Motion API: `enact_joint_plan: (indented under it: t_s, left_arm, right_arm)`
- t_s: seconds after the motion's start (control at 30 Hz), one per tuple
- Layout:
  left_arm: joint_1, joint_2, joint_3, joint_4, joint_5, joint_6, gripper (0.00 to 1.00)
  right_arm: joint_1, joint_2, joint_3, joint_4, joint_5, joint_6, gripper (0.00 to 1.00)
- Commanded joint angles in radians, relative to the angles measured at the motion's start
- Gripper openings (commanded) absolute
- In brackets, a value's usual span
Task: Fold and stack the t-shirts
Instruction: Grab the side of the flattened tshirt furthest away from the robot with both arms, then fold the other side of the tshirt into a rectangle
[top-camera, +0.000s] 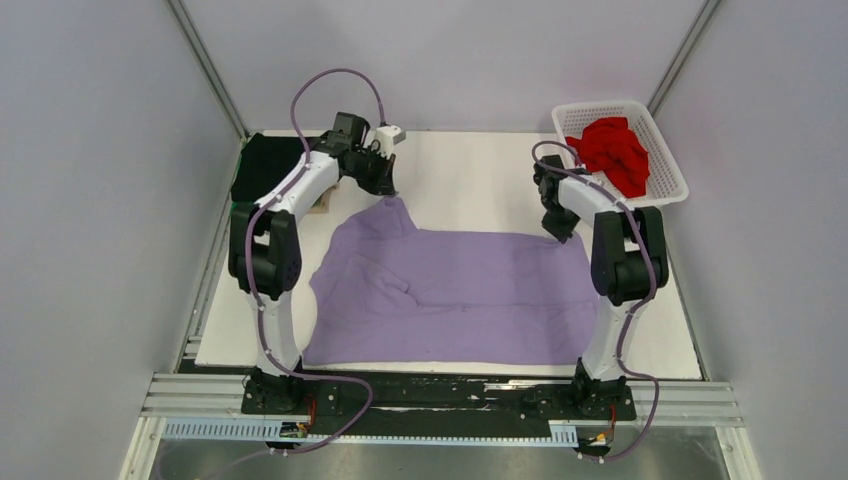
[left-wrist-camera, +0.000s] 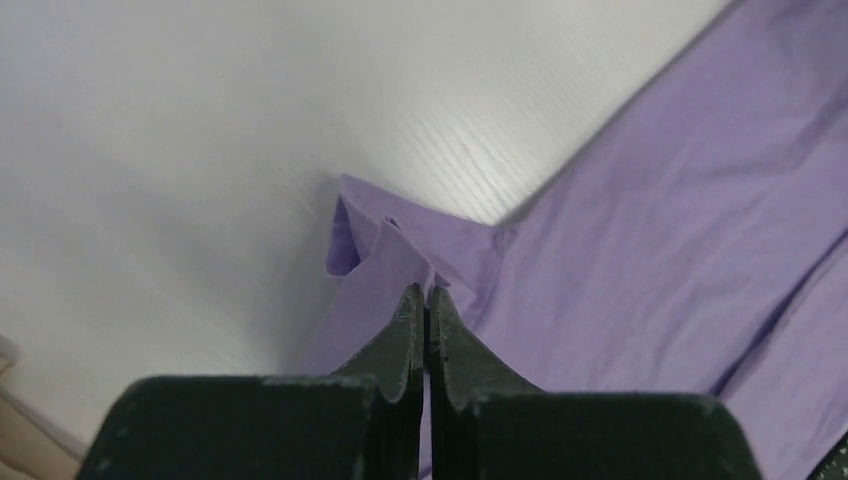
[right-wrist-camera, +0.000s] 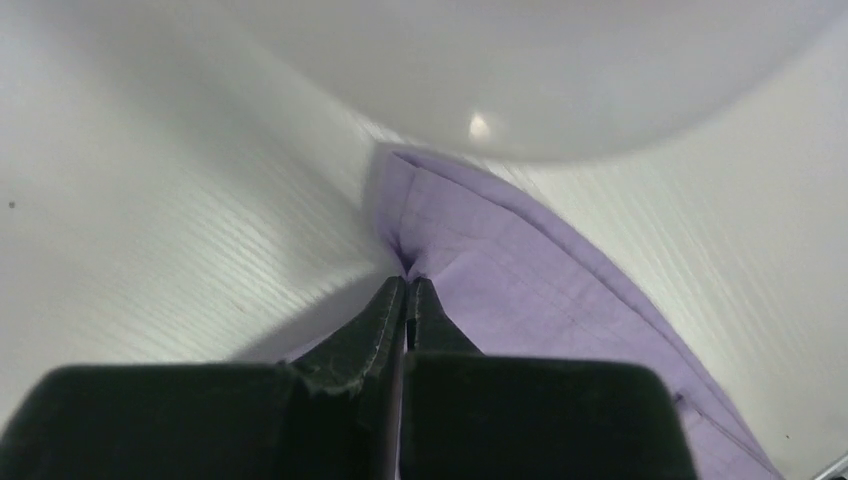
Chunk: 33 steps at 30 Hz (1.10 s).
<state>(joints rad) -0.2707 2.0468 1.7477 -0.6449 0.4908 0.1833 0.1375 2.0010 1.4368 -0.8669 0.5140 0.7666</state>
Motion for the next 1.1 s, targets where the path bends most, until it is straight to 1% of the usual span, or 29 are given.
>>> enact_joint_plan:
  t_s: [0.0,0.2,0.3,0.43,0.6,0.7,0.8,1.0,1.07]
  left_arm:
    - [-0.025,-0.149,-0.086,0.017,0.084,0.078,0.00]
    - [-0.080,-0.290,-0.212,-0.009,0.056,0.104,0.00]
    - [-0.116,-0.367,-0.284,0.005,0.002,0.086,0.00]
    - [-0.146,-0.521,-0.415,0.022,-0.014,0.061,0.00]
    - [-0.194,-0.672,-0.529,0.034,-0.065,0.018,0.00]
    - [-0.224,-0.768,-0.613,0.052,-0.114,-0.042,0.00]
    - [-0.242,-0.830,-0.669,0.074,-0.141,-0.087,0.00]
    - [-0.258,-0.933,-0.761,0.105,-0.120,-0.079,0.00]
    - [-0.261,-0.978,-0.789,0.110,-0.140,-0.075,0.00]
  right_arm:
    - [0.031,-0.154,-0.072,0.032,-0.006,-0.021,0.00]
    - [0.071,-0.306,-0.205,0.039,-0.042,-0.015,0.00]
    - [0.088,-0.383,-0.260,0.038,-0.059,-0.010,0.00]
    - [0.093,-0.475,-0.325,0.028,-0.079,-0.016,0.00]
    - [0.095,-0.558,-0.391,0.007,-0.103,-0.037,0.00]
    - [0.094,-0.590,-0.407,-0.023,-0.081,-0.047,0.00]
    - [0.094,-0.608,-0.405,-0.047,-0.041,-0.066,0.00]
    - [0.094,-0.617,-0.405,-0.064,-0.048,-0.089,0.01]
    - [0.094,-0.624,-0.418,-0.070,-0.044,-0.098,0.01]
